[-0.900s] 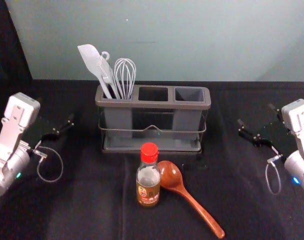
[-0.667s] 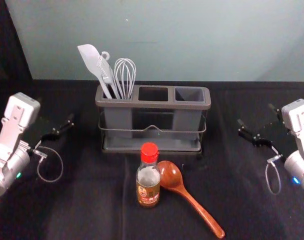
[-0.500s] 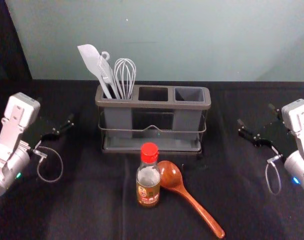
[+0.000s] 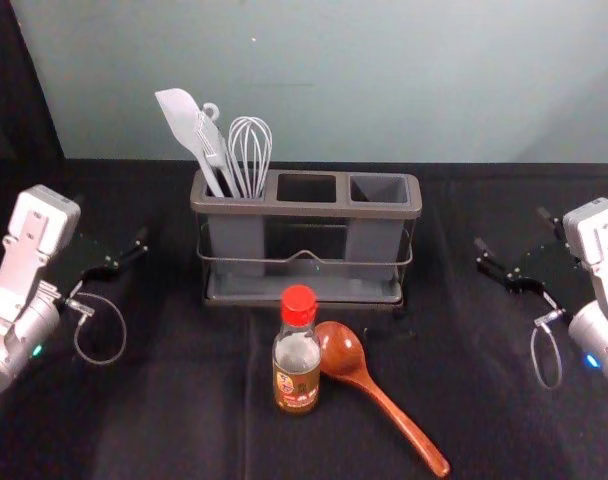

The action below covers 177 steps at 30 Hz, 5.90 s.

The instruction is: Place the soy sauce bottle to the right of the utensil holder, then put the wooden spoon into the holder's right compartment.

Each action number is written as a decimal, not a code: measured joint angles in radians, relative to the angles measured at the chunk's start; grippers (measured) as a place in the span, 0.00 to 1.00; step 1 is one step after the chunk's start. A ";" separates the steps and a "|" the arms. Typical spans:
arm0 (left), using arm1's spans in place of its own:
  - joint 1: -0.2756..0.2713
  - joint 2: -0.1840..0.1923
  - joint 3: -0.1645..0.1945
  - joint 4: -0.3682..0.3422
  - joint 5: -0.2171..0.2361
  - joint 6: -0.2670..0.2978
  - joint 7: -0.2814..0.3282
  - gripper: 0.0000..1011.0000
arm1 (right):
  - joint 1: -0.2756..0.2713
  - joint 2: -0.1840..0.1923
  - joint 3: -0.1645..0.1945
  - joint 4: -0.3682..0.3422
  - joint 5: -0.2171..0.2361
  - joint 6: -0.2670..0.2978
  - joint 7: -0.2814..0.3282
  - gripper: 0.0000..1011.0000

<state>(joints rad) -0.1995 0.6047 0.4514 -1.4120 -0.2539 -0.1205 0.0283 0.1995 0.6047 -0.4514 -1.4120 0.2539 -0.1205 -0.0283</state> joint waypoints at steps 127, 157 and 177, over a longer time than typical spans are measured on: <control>0.000 0.000 0.000 0.000 0.000 0.000 0.000 0.99 | -0.337 -0.213 0.072 -0.407 0.038 -0.131 0.399 0.38; 0.000 0.000 0.000 0.000 0.000 0.000 0.000 0.99 | -0.321 -0.178 0.329 -0.309 0.062 -0.072 0.360 0.38; 0.000 0.000 0.000 0.000 0.000 0.000 0.000 0.99 | -0.079 -0.255 0.294 -0.033 0.119 -0.100 0.446 0.38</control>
<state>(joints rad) -0.1995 0.6047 0.4514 -1.4120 -0.2539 -0.1205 0.0283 0.1202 0.3493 -0.1569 -1.4449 0.3733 -0.2206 0.4182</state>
